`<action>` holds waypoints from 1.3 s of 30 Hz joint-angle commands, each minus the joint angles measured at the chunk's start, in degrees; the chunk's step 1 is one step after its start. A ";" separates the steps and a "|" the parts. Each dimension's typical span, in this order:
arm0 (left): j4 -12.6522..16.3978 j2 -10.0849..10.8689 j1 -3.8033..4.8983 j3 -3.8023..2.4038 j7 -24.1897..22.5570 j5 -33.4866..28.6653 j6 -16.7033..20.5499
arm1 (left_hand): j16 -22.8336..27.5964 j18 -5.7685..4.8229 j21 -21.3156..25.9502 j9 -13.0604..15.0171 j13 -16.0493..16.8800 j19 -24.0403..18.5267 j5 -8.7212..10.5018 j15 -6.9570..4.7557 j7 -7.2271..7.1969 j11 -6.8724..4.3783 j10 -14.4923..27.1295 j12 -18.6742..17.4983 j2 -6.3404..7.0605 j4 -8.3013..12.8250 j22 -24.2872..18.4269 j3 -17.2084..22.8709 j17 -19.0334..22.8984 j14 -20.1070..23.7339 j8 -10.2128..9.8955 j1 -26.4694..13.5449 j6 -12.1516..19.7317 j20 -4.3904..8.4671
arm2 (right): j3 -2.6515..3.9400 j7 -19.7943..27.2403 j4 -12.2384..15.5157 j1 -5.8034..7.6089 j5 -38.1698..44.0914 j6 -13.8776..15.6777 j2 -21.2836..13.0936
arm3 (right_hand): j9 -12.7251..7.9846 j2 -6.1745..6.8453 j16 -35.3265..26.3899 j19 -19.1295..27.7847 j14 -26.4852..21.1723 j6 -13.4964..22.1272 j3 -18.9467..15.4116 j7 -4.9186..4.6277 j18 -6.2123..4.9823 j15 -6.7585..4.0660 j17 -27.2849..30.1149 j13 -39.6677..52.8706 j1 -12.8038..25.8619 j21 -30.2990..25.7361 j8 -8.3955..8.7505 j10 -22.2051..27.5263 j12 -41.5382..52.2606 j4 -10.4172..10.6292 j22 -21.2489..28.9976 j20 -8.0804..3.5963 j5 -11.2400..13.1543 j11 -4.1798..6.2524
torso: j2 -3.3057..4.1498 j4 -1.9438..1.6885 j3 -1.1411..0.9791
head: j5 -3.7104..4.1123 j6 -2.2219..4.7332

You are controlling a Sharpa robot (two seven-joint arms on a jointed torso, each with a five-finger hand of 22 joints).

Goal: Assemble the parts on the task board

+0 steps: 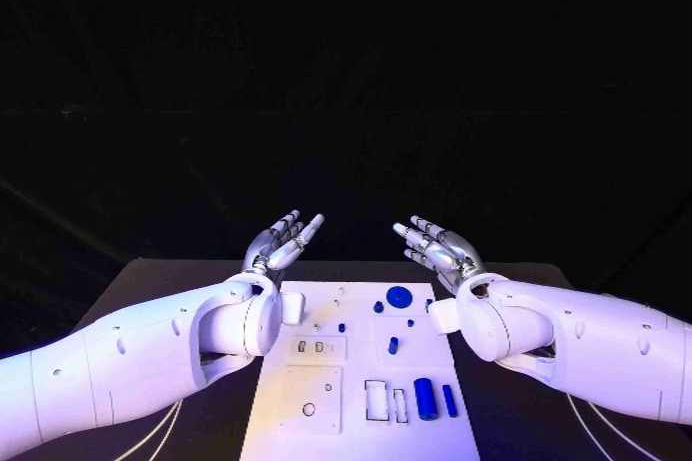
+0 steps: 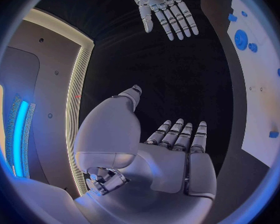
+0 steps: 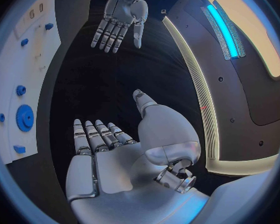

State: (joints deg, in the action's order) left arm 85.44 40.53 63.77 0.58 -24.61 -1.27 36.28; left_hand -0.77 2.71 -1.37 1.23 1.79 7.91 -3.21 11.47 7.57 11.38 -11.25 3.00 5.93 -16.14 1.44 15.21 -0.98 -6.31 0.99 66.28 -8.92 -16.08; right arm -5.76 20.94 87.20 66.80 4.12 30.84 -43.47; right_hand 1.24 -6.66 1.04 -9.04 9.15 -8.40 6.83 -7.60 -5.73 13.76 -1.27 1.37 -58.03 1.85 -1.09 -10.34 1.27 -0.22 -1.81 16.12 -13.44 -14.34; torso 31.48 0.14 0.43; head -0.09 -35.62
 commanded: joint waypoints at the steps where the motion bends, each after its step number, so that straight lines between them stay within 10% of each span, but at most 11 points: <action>1: -0.01 -0.13 0.10 -0.04 1.28 -0.23 -3.43 | -0.30 0.64 -0.25 0.15 0.15 0.04 -0.39 0.87 6.46 0.76 -0.59 0.57 0.00 -0.76 0.07 0.66 -0.13 -0.28 0.37 2.54 -0.80 -0.97 | -0.61 -5.82 -0.45 0.88 5.01 -10.82 0.23 | 0.40 -0.55 0.72 -1.76 3.82 -3.15 0.65 -9.39 -0.05 1.07 -0.40 0.43 -4.07 1.24 -0.68 -3.82 0.63 -1.18 -0.59 0.71 -1.04 -1.04 | 0.01 0.00 0.01 | 0.00 -0.01; 8: -0.01 -0.13 0.10 -0.04 1.28 -0.23 -3.43 | -0.60 0.61 -0.41 0.37 0.33 0.18 -0.29 1.85 7.14 1.42 -2.14 1.61 -1.26 -0.58 0.10 3.55 -0.38 -2.33 0.65 3.47 -2.66 -1.01 | -1.42 -7.62 -0.86 1.85 6.23 -13.95 0.42 | 0.59 -0.73 0.98 -3.97 7.26 -5.55 0.77 -9.53 0.37 1.52 -0.65 0.63 -5.71 2.61 -0.92 -6.89 0.81 -2.15 -1.25 0.72 -1.44 -1.38 | 0.01 0.00 0.01 | 0.00 -0.01; 9: 1.54 3.08 0.25 -0.04 0.02 -0.32 -5.52 | -0.72 0.61 -0.47 0.42 0.38 0.37 -0.29 1.92 7.25 1.56 -2.62 1.84 -1.27 -0.56 0.13 3.92 -0.47 -3.02 0.72 3.58 -3.15 -1.00 | -1.42 -4.16 -1.09 2.62 15.94 -10.97 -0.91 | 0.61 -0.74 0.99 -4.03 7.66 -5.84 0.80 -9.53 0.42 1.54 -0.67 0.65 -5.94 2.69 -0.94 -7.27 0.83 -2.31 -1.28 0.71 -1.45 -1.40 | 0.71 0.17 0.04 | 0.60 -0.17; 12: 1.75 3.73 0.31 -0.04 -0.79 -0.33 -5.32 | -1.52 0.61 -1.09 0.86 0.74 2.19 -0.23 2.25 8.01 2.55 -6.40 3.34 -1.47 -0.37 0.46 4.78 -0.95 -7.08 1.43 4.11 -6.88 -0.99 | -1.42 -3.89 -1.31 2.85 17.04 -10.56 -1.00 | 0.71 -0.74 1.06 -3.90 8.81 -6.96 0.96 -9.55 0.52 1.58 -0.75 0.73 -6.75 2.81 -1.07 -8.47 0.91 -2.90 -1.29 0.71 -1.49 -1.47 | 1.05 0.24 -0.02 | 0.61 -0.38; 16: 2.38 4.58 0.41 -0.05 -2.24 -0.76 -4.88 | -3.66 0.83 -3.39 1.77 1.43 8.68 -0.20 2.71 8.66 3.75 -17.12 6.36 -1.60 0.27 1.59 5.32 -1.92 -17.67 3.27 5.92 -15.82 -0.92 | -1.41 -3.44 -1.54 3.28 19.17 -10.07 -1.29 | 0.93 -0.60 1.25 -4.21 11.28 -9.59 1.28 -9.58 0.36 1.40 -0.92 0.89 -8.36 3.25 -1.39 -11.07 1.09 -4.15 -1.46 0.65 -1.51 -1.42 | 1.57 0.23 -0.10 | 0.66 -0.21; 22: 3.37 5.51 0.53 -0.06 -2.77 -1.05 -5.22 | -6.85 2.02 -8.21 2.34 1.93 21.90 -0.16 1.11 8.56 2.58 -30.90 8.89 -1.71 1.13 3.61 4.87 -3.08 -34.61 4.80 7.52 -25.38 -0.71 | -1.40 -3.24 -1.70 3.81 21.82 -9.42 -1.70 | 1.50 0.04 2.41 -7.28 19.55 -15.96 1.79 -9.43 -0.33 0.56 -1.55 1.45 -11.08 5.11 -2.42 -18.75 2.02 -6.48 -2.30 0.68 -1.24 -0.86 | 2.11 0.19 -0.19 | 0.72 -0.28; 29: 5.61 7.46 0.88 -0.13 -2.49 -1.13 -6.45 | -7.90 4.94 -11.52 2.61 1.93 30.46 -0.18 -0.71 7.39 1.07 -37.35 8.37 -1.09 3.75 4.23 3.65 -3.24 -42.55 5.64 10.44 -35.74 -0.59 | -1.37 -5.39 -2.20 4.91 28.37 -8.17 -2.28 | 3.29 1.48 8.03 -26.45 42.93 -39.27 4.23 -7.46 -4.04 -3.31 -3.11 2.75 -15.55 15.57 -6.86 -41.17 7.01 -11.14 -7.16 0.44 -0.38 2.13 | 3.48 -0.04 -0.34 | 0.78 0.13; 39: 11.04 12.28 1.92 -0.57 -1.17 -0.43 -11.08 | -9.62 7.93 -15.15 2.86 2.14 39.13 -0.22 -4.09 4.82 -2.12 -48.22 8.28 -0.11 8.14 4.74 4.61 -4.74 -52.92 7.31 14.12 -45.74 0.11 | -1.33 -14.17 -3.37 7.69 49.56 -8.31 -2.27 | 2.78 5.53 11.19 -39.19 61.11 -50.17 9.70 -3.38 -4.85 -9.33 -5.53 2.41 -13.60 25.62 -7.02 -55.28 7.05 -14.93 -11.73 -4.72 -1.49 7.03 | 6.59 0.51 -0.64 | 0.48 0.49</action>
State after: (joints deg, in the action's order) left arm 95.85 52.72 65.47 0.07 -25.82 -2.15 29.13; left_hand -10.21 9.85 -16.42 4.13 4.00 46.80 -3.20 7.48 12.36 9.34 -59.16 11.43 5.76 -8.25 6.11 19.88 -5.67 -58.89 8.09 80.08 -54.28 -16.00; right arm -7.08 11.77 83.87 74.38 42.20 22.81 -45.77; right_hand 3.96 -2.65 11.21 -43.66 63.89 -53.97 14.95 -11.59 -9.82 6.33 -5.95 3.73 -72.22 24.00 -7.76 -60.22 8.01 -14.06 -11.97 12.94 -14.53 -8.80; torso 36.78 0.40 -0.09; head 0.24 -35.19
